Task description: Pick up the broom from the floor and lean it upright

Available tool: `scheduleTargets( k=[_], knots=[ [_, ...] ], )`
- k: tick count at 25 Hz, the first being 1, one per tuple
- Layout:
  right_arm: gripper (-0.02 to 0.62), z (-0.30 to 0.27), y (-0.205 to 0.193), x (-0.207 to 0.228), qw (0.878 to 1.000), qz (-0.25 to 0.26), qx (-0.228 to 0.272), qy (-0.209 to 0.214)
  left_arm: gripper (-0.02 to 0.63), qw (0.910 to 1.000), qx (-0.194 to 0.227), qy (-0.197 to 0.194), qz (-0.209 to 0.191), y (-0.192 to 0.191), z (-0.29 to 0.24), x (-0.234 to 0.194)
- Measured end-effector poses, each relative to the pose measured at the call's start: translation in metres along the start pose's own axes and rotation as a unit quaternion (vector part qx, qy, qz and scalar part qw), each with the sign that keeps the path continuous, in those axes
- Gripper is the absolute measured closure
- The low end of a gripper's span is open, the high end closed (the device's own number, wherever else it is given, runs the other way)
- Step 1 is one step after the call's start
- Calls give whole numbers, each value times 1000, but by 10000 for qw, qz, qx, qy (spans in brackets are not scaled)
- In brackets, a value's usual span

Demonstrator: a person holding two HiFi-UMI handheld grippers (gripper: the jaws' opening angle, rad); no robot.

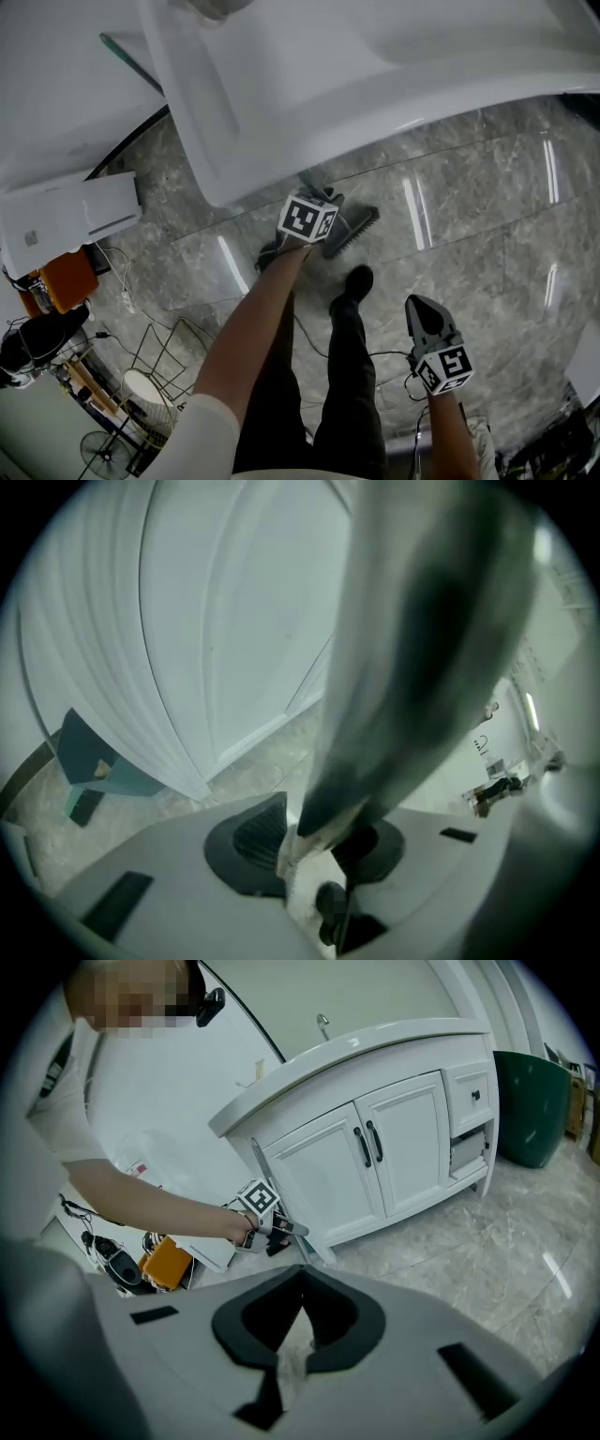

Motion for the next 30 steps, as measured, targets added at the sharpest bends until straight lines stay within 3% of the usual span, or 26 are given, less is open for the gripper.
scheduleTargets(
  k=[8,20,30],
  knots=[
    [595,7,3,-5,10000,42,58,-17,385,9985,468,274,42,-9,16,7],
    [595,41,25,-34,9989,441,175,-26,373,9952,851,446,158,-29,81,33],
    [595,123,61,-86,9946,1016,58,-191,373,9926,1129,435,2,-64,204,118]
  ],
)
Point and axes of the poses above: the fingertips, and each gripper's own axes: z backward along the fingers, x to its right, y out of its top, the point moved 10 cm from there along z, backward along the fingers, and after that the axes turned 15 degrees about -x, right-handed, at the moved point
